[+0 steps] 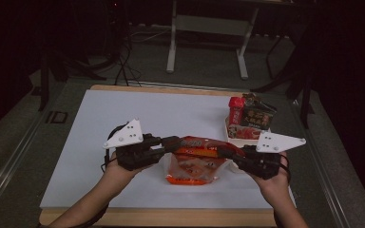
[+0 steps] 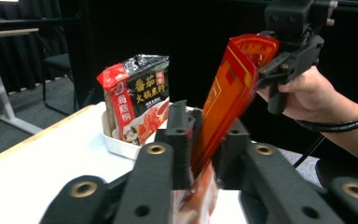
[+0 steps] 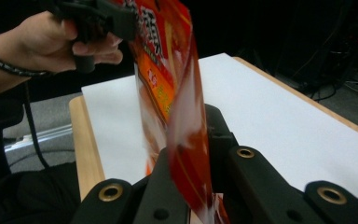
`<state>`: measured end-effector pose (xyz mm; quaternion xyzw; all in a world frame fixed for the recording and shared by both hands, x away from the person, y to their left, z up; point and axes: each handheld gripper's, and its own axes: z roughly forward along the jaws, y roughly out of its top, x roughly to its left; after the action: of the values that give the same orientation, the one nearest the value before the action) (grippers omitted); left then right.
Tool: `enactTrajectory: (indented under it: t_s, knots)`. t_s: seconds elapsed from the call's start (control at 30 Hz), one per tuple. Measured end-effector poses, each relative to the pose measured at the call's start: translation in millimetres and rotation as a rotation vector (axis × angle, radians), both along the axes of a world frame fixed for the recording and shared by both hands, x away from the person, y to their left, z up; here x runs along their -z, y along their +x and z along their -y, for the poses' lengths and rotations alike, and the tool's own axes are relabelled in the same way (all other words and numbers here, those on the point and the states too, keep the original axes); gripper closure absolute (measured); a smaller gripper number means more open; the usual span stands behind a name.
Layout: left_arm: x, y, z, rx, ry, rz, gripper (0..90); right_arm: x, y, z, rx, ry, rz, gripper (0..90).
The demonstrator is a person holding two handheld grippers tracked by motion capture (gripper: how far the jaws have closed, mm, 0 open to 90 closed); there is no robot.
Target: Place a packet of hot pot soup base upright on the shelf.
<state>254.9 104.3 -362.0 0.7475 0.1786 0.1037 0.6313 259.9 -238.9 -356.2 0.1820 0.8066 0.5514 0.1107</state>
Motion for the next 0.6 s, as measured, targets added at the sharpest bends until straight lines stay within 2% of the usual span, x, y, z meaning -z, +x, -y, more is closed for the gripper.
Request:
enactTrajectory:
  t_s: [0.07, 0.17, 0.23, 0.37, 0.4, 0.53, 0.6]
  knots:
    - [-1.2, -0.1, 1.3, 0.004, 0.0, -0.006, 66.6, -3.8, 1.8, 0.5, 0.016, 0.001, 0.004, 90.0]
    - [-1.8, -3.0, 1.6, -0.012, 0.002, 0.021, 50.4, -9.4, 5.1, 1.9, 0.022, 0.006, 0.015, 90.0]
    - [-1.2, -3.7, 0.5, -0.025, -0.006, 0.017, 38.3, -14.6, 8.2, 4.4, 0.032, 0.014, 0.02, 90.0]
    - [0.1, -4.1, -3.1, -0.052, -0.025, -0.009, 21.6, -24.8, 12.5, 9.5, 0.052, 0.023, 0.04, 90.0]
    - [1.5, -4.0, -4.2, -0.039, -0.022, -0.017, 15.5, -27.5, 13.2, 11.1, 0.064, 0.03, 0.049, 90.0]
    - [8.4, -3.5, -5.4, -0.045, -0.007, -0.03, 7.0, -39.9, 16.8, 18.2, 0.088, 0.049, 0.07, 90.0]
    - [12.5, -3.4, -6.7, -0.053, -0.025, -0.034, 3.3, -45.9, 19.0, 22.0, 0.113, 0.057, 0.084, 90.0]
